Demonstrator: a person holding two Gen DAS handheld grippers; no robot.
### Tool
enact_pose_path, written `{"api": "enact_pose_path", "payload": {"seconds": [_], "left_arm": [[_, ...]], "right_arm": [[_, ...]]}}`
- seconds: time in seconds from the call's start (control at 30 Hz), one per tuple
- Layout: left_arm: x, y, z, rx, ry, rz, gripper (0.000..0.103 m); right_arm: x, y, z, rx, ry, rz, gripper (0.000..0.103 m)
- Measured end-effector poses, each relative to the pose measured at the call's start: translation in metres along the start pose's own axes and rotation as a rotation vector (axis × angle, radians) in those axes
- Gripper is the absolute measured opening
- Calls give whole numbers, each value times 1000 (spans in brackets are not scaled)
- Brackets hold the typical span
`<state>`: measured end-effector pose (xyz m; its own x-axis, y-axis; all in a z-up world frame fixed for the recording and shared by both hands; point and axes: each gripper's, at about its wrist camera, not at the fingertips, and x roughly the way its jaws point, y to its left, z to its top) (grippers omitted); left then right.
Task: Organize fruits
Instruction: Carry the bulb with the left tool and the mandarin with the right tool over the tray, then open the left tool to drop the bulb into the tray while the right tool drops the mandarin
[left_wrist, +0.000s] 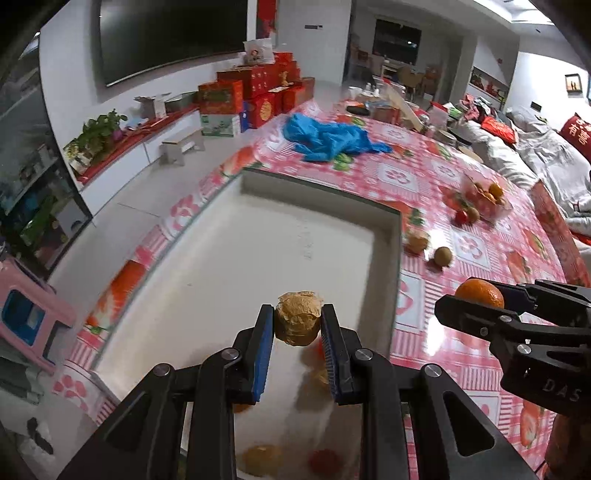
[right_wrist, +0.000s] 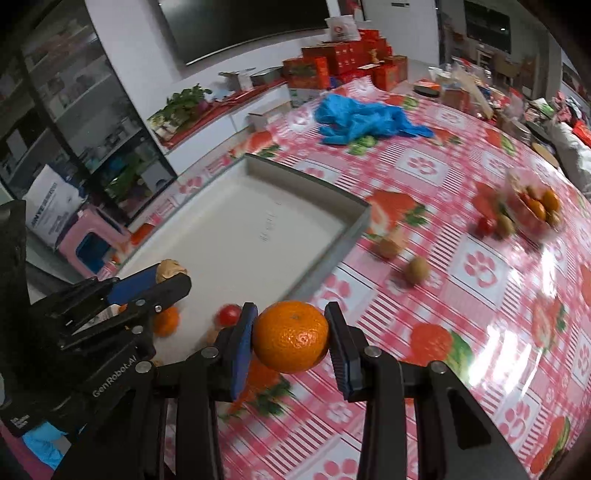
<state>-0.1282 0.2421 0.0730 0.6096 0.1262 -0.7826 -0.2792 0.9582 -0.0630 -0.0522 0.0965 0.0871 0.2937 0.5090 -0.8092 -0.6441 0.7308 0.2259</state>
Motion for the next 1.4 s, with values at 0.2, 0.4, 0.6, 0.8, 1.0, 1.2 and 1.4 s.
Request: {"api": "enact_pose_path", "payload": {"seconds": [0.2, 0.4, 0.6, 0.8, 1.0, 1.2, 1.4], "left_arm": [[8, 21, 3, -39, 17, 22, 27], [22, 30, -4, -55, 48, 38, 27], [29, 34, -8, -63, 71, 51, 27], [34, 35, -10, -69, 95, 63, 28], [30, 35, -13, -83, 89, 95, 81], [25, 25, -8, -56, 98, 86, 81], [16, 3, -1, -16, 101, 53, 81]], "right_arm": [[21, 19, 15, -8, 33, 46, 41], [46, 32, 13, -20, 82, 55, 41], [59, 33, 8, -11, 110, 54, 42], [58, 32, 11, -8, 103, 56, 43], [47, 22, 11, 24, 71, 77, 74], [33, 11, 10, 58, 35, 89, 85], [18, -27, -3, 151, 13, 71, 103]]}}
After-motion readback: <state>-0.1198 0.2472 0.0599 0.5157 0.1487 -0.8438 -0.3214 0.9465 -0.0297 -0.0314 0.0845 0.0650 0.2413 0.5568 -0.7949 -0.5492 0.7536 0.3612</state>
